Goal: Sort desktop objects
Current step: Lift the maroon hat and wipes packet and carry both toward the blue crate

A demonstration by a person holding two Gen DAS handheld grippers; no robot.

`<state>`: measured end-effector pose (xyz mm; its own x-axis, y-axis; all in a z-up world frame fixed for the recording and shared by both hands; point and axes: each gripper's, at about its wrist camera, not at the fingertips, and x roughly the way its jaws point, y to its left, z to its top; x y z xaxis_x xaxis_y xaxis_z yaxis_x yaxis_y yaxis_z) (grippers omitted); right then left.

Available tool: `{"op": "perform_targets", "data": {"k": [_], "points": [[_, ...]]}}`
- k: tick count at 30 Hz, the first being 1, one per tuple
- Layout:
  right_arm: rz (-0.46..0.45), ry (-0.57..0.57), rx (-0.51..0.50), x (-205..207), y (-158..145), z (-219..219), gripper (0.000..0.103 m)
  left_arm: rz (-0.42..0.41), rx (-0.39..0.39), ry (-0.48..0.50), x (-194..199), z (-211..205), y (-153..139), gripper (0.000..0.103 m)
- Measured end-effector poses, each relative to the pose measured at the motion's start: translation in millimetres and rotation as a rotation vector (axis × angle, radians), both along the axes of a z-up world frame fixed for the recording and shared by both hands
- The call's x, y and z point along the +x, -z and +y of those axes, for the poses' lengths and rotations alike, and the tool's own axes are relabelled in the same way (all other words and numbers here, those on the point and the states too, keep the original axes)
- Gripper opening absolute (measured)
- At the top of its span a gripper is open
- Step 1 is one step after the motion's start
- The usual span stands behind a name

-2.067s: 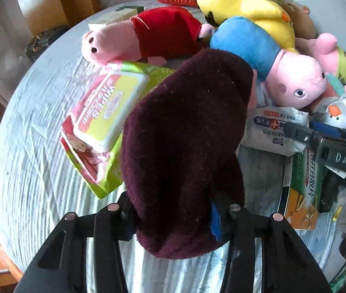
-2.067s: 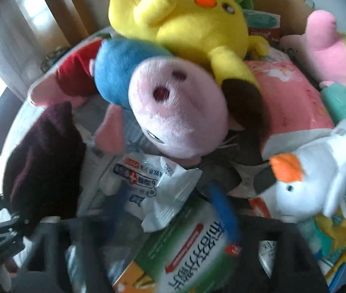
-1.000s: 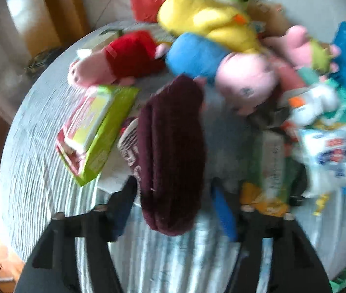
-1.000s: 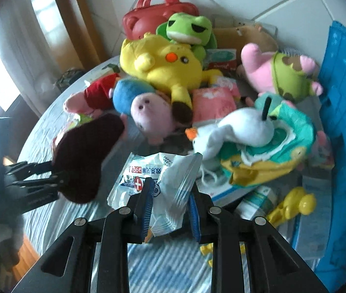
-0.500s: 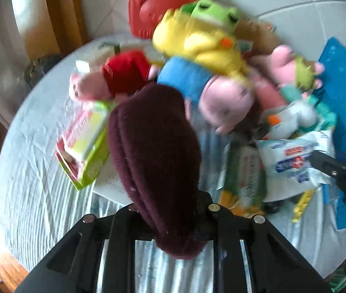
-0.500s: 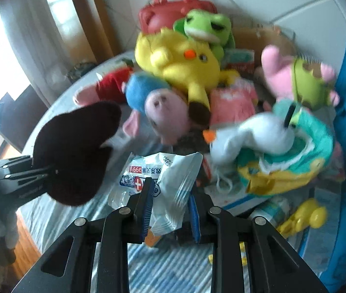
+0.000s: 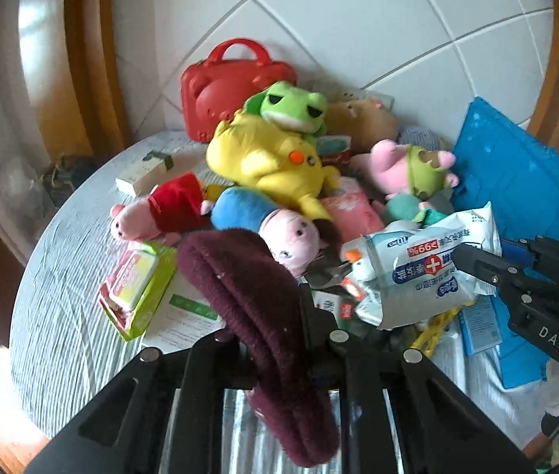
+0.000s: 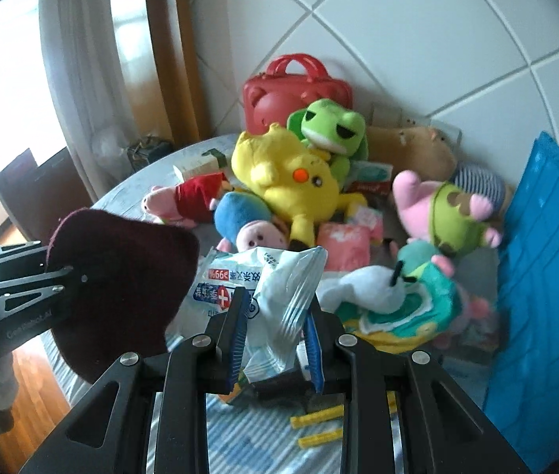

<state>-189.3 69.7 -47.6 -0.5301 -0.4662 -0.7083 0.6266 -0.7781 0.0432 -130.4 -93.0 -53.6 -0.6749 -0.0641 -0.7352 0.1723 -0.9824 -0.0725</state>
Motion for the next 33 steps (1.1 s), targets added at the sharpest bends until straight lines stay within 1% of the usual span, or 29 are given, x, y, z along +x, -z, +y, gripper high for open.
{"op": "perform_targets", "data": {"k": [8, 12, 16, 19, 22, 26, 30, 33], "points": [[0.052, 0.071, -0.011, 12.1, -29.4, 21.2, 0.026, 0.054, -0.010, 0.108, -0.9, 13.7, -30.9, 0.015], [0.087, 0.137, -0.005, 18.9, -45.8, 33.0, 0.026, 0.089, -0.028, 0.177, -2.8, 24.1, -49.2, 0.015], [0.134, 0.213, 0.011, 26.9, -65.5, 50.3, 0.026, 0.130, -0.034, 0.256, -11.1, 43.6, -73.3, 0.015], [0.175, 0.274, 0.008, 30.4, -86.9, 76.5, 0.026, 0.162, -0.047, 0.312, -19.4, 64.8, -92.6, 0.015], [0.226, 0.334, 0.001, 33.6, -112.1, 110.5, 0.026, 0.200, -0.059, 0.368, -31.3, 96.3, -118.1, 0.015], [0.293, 0.415, -0.008, 37.6, -145.0, 157.5, 0.026, 0.261, -0.060, 0.437, -51.2, 156.1, -155.8, 0.015], [0.344, 0.497, -0.013, 39.5, -168.7, 231.2, 0.026, 0.337, -0.058, 0.489, -65.0, 224.1, -192.1, 0.015], [0.369, 0.549, -0.005, 38.3, -177.9, 289.1, 0.026, 0.411, -0.048, 0.531, -69.2, 289.6, -225.1, 0.015]]}}
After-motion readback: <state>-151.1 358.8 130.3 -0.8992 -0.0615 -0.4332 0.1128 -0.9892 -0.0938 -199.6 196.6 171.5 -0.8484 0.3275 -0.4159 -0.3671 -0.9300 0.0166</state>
